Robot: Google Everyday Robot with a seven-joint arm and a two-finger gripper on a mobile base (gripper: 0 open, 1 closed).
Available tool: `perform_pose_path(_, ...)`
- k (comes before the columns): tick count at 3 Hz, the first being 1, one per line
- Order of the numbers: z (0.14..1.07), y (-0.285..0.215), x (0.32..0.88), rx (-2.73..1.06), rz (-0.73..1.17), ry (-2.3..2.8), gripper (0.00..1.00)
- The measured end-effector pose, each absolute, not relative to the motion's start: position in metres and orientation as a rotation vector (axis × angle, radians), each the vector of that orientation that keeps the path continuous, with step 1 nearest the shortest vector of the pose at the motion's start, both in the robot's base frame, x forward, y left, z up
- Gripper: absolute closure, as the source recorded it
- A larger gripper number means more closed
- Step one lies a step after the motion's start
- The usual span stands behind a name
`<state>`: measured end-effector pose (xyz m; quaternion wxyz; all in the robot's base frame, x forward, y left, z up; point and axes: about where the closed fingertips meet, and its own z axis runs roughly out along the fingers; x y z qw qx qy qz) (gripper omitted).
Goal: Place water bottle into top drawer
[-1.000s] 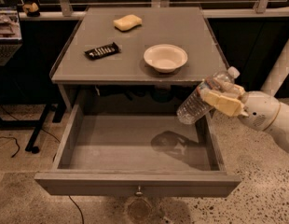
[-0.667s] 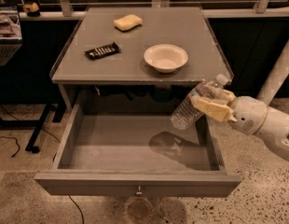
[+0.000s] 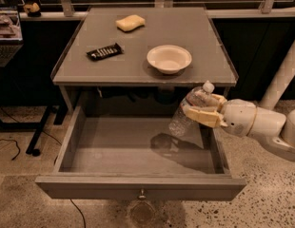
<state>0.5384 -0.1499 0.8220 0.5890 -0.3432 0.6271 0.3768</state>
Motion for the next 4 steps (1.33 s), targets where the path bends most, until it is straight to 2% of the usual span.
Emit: perform_pose_path(4, 0.774, -0.148, 0.537, -0.813, 0.875, 1.585, 1.00)
